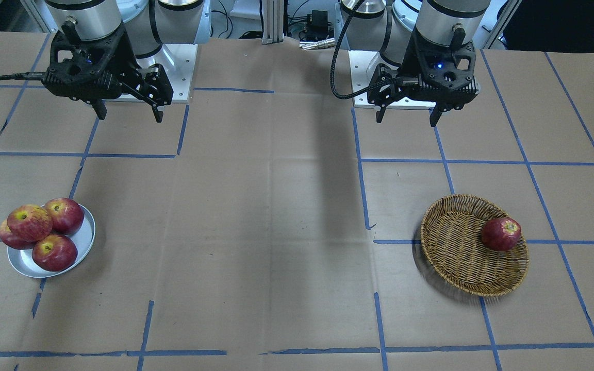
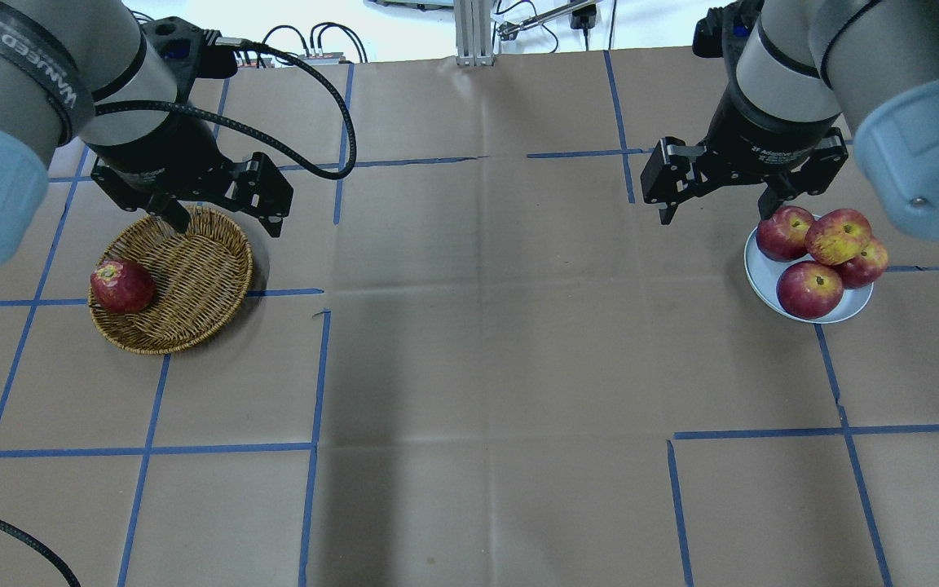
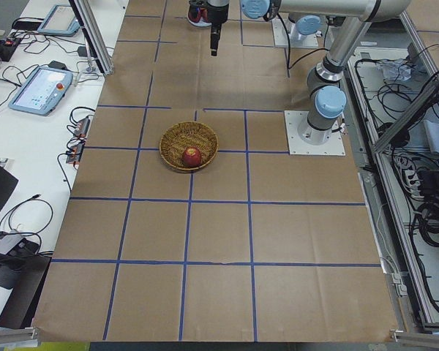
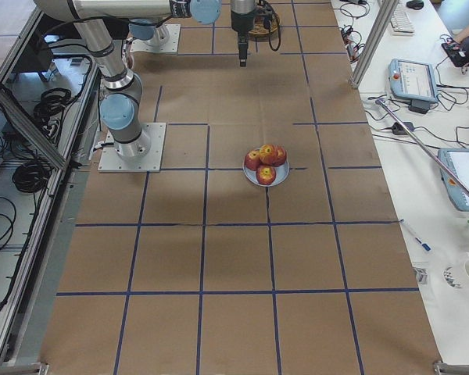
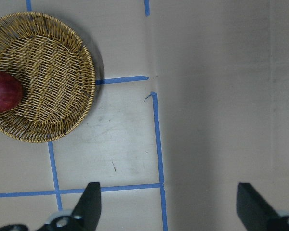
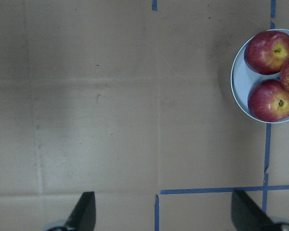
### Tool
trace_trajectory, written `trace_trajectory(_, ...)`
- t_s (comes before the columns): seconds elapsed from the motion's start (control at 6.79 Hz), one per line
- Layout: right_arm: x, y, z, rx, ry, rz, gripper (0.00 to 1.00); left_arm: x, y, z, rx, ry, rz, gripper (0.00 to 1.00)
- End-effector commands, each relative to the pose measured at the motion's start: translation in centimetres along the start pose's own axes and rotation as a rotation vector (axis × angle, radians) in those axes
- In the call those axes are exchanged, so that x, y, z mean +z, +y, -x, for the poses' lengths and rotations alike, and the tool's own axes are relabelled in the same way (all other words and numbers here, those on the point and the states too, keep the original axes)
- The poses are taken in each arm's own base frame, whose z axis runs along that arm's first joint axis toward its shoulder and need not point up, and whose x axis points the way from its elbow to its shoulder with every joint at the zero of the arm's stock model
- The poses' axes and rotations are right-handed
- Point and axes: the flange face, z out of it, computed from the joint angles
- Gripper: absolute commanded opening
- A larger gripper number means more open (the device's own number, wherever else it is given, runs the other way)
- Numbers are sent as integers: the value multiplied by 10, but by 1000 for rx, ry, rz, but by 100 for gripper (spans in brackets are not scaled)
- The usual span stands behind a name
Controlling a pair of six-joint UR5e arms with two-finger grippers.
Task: Transfer apple from basket to plate
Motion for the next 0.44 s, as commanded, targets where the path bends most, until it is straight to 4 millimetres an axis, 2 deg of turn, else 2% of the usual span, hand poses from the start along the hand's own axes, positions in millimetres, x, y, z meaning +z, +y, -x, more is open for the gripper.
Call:
trace_trajectory(0.0, 1, -1, 1, -4, 7, -3, 100, 1, -1, 0, -1, 2, 2, 99)
trace_trajectory(0.29, 2, -1, 1, -4, 7, -3, 100, 0, -1, 0, 0, 2, 0, 99)
